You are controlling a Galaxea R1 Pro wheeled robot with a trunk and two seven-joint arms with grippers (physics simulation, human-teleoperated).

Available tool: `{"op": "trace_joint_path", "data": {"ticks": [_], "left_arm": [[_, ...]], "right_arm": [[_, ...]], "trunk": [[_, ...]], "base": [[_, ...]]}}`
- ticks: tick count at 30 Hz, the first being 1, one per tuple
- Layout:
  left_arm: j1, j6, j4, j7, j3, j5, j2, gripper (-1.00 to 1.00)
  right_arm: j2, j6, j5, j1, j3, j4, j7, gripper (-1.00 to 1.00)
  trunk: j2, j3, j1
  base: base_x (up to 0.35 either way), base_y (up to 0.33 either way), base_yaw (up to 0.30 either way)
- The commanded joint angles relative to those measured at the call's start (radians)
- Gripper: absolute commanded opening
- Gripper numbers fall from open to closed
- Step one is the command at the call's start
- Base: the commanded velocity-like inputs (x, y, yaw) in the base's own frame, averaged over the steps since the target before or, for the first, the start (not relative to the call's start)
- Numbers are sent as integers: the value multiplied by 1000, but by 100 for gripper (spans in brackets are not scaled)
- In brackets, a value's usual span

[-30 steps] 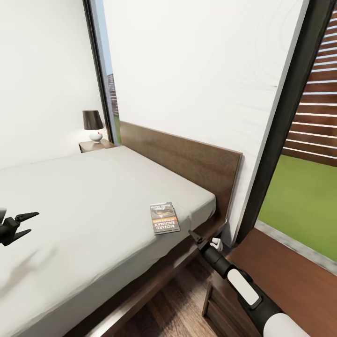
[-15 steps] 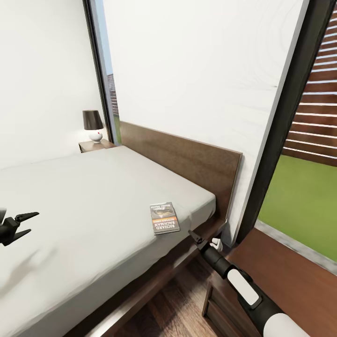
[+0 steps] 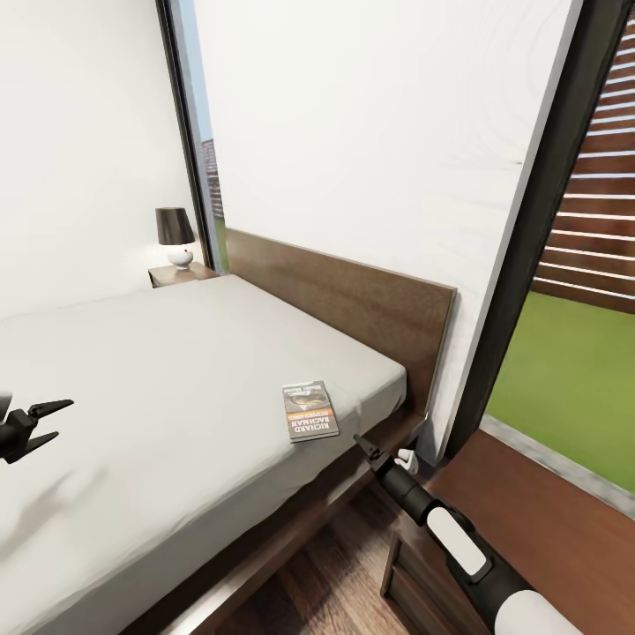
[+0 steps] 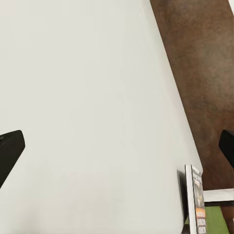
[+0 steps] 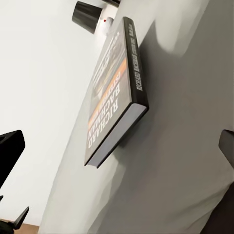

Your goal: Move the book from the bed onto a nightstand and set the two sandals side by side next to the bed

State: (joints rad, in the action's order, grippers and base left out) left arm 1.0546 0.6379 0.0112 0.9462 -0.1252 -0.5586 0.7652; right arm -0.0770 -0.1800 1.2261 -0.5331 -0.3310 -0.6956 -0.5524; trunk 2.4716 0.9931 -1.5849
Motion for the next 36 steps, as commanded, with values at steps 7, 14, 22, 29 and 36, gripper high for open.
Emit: {"op": "trace_joint_path", "data": {"ticks": [7,14,22,29,36], "left_arm": [[1,6,0,1,-8,6,0,100],[1,6,0,1,-8,6,0,100],[1,6,0,1,-8,5,0,100],[1,6,0,1,-8,5,0,100],[1,6,0,1,-8,6,0,100]], "right_arm": [[0,-4,11,-1,-2,1,-1,100],[0,-4,11,-1,-2,1,-1,100],[0,-4,12,-1,-2,1,-1,100],[0,-4,10,-1,-2,2,-1,100],[0,-4,9,-1,-2,3,-1,100]], "trunk": [[0,1,0],[0,1,0],[0,1,0],[0,1,0],[0,1,0]], "base": [[57,24,0],[91,66,0],[79,61,0],[19,15,0],[5,4,0]]}}
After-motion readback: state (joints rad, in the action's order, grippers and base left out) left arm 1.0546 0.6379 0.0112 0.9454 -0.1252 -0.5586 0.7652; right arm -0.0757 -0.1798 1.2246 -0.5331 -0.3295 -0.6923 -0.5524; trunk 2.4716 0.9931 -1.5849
